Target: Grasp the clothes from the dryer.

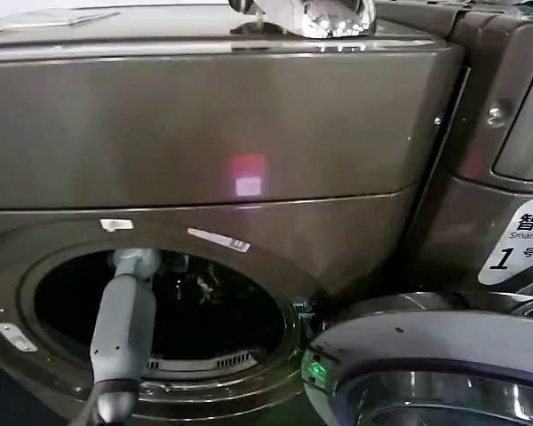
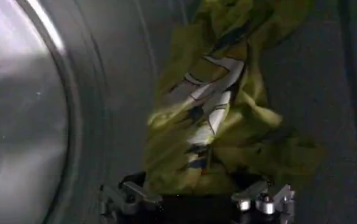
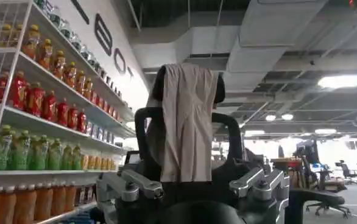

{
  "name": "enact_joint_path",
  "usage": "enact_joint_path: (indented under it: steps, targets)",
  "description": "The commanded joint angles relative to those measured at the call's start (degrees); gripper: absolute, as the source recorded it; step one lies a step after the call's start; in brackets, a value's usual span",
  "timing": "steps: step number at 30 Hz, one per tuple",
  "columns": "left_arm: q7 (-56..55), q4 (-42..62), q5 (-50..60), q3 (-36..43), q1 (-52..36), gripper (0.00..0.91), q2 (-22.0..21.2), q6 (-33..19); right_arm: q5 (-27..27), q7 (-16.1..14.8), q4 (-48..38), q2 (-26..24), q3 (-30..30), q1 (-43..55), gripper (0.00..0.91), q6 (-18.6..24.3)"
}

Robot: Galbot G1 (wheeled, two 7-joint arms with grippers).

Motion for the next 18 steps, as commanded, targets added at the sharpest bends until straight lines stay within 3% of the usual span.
enact_joint_path:
  steps: [1,10,11,13,18]
  targets:
    - [-0.4,6.3,-1.4,-0.2,-1.6,0.907,0.1,0.5,-0.1,0.0,0.0,0.1,-0.2,0.1,0.907,0.1]
    - [-0.6,9.9,-3.8,-0.2,-3.2,0.907,0.4,-0.1,-0.2,0.0,0.0,0.2,-0.4,0.1,0.907,0.1]
    - [-0.6,10.0,-4.6,-0.1,-3.3,0.205,0.5,-0.3,-0.2,0.0,0.0,0.2,-0.4,0.1,0.907,0.1]
    - [-0.4,10.1,-5.5,0.0,-3.4,0.0,0.5,-0.8,-0.2,0.0,0.1,0.2,-0.4,0.1,0.907,0.1]
    - [-0.2,10.0,-6.9,0.2,-3.3,0.0,0.6,-1.3,-0.2,0.0,0.0,0.2,-0.5,0.1,0.907,0.1]
